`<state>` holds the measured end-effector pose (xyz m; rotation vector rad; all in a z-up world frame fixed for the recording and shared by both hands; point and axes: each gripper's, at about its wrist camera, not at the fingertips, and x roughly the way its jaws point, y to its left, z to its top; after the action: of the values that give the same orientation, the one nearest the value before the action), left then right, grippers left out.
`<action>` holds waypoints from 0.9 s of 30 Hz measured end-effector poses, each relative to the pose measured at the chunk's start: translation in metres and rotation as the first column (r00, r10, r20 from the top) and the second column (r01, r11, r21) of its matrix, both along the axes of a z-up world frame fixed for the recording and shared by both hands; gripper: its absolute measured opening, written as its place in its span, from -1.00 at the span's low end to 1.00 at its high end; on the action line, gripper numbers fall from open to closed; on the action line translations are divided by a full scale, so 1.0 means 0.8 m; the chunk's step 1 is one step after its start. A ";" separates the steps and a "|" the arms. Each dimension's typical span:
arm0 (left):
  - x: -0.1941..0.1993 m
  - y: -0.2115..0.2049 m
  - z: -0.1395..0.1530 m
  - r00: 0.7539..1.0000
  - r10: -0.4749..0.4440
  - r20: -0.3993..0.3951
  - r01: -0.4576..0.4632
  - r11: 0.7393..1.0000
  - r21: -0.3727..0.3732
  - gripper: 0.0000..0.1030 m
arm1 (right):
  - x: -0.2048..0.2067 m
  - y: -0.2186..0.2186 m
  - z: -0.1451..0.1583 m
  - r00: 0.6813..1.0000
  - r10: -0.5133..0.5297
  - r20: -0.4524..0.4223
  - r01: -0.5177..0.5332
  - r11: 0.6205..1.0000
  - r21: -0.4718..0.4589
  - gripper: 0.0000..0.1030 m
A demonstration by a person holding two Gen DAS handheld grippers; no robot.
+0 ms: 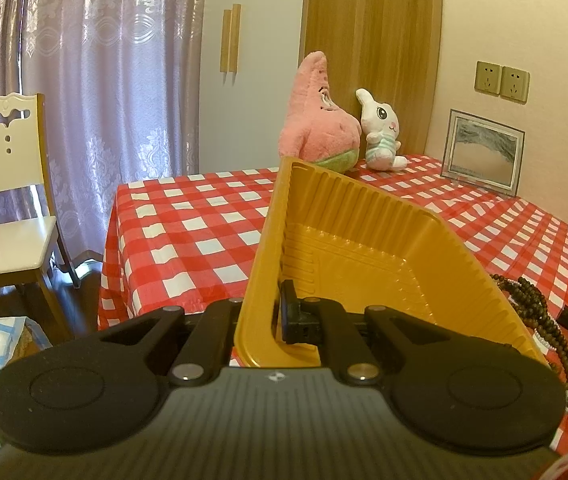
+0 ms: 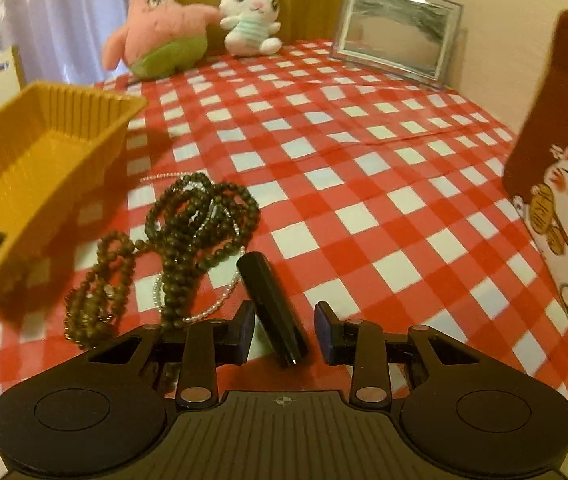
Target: Organize jewelry
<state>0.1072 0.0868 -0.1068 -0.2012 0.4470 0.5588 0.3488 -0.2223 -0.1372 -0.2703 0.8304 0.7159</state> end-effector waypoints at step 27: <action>0.001 0.000 0.000 1.000 -0.002 -0.001 0.002 1.000 0.001 -0.89 | -0.041 0.103 0.077 0.983 0.170 -0.066 -0.138 0.930 0.341 -0.62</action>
<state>0.1076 0.0868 -0.1065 -0.1992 0.4478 0.5572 0.3163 -0.1401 -0.0755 0.0065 0.7670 1.0103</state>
